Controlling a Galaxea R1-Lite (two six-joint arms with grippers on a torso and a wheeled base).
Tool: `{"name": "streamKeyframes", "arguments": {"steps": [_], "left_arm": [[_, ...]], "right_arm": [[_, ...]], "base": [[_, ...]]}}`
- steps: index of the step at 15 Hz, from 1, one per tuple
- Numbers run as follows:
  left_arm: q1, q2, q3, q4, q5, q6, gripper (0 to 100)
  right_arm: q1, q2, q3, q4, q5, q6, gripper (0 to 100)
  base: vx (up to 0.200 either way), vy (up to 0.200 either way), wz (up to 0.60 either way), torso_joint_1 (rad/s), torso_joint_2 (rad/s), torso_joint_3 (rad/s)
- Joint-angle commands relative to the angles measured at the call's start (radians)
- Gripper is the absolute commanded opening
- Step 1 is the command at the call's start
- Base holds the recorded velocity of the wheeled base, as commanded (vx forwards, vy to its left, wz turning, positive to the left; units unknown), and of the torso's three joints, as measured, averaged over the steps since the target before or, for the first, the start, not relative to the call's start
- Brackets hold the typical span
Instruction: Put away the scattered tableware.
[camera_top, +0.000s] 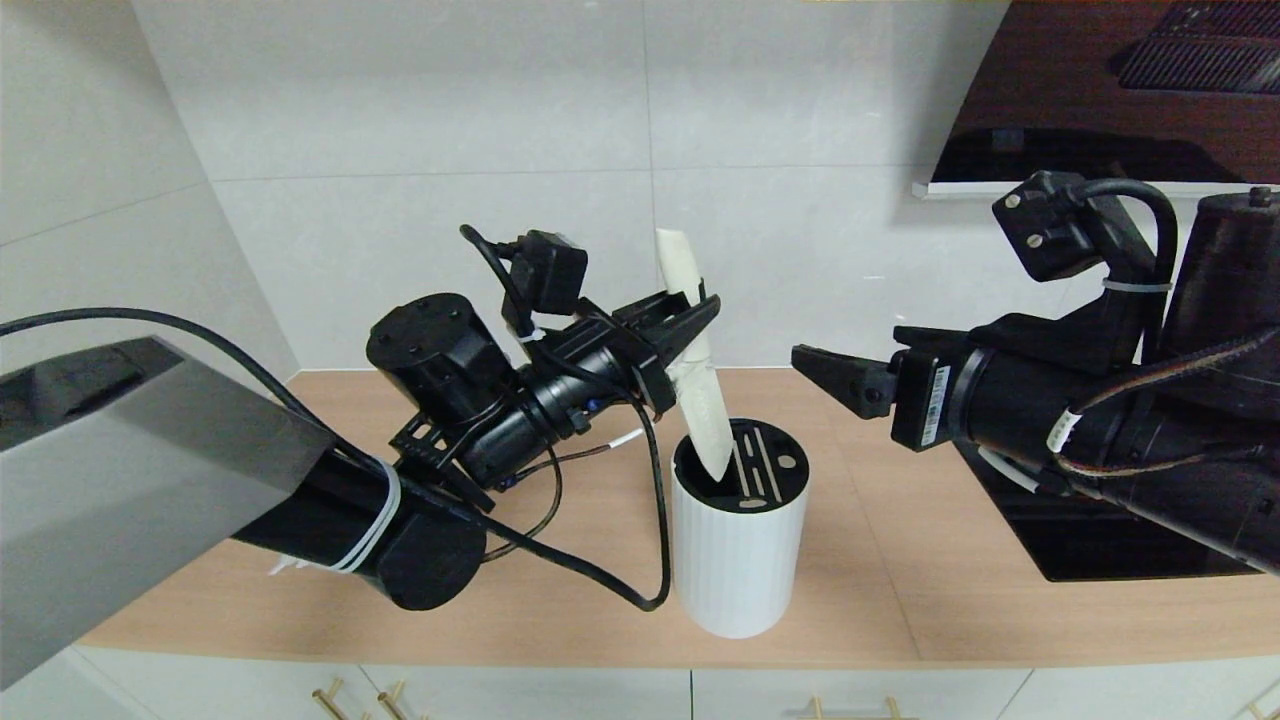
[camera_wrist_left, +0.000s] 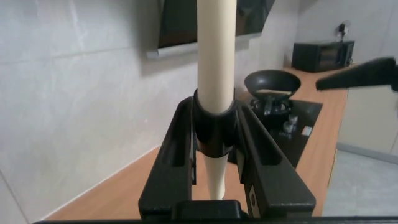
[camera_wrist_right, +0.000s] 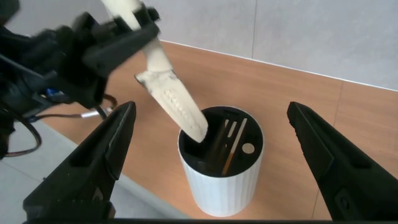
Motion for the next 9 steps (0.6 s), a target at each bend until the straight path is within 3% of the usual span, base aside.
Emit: {"name": "streamKeyframes", "arguments": {"steps": [1,4,9], "left_arm": [[-0.002,0.008,0.029,-0.003,0.000,0.001,0],[-0.005,0.030,0.069,-0.003,-0.002,0.058,0],[-0.048,0.065,0.086,-0.030,0.000,0.061,0]], "right_arm": [[0.000,0.001,0.001,-0.001,0.000,0.000,100],[0.002,0.002,0.002,-0.001,0.000,0.000,100],[0.002,0.008,0.005,-0.001,0.000,0.000,100]], "base": [[0.000,0.000,0.00,0.000,0.00,0.000],[0.000,0.000,0.00,0.000,0.00,0.000],[0.000,0.000,0.00,0.000,0.00,0.000]]}}
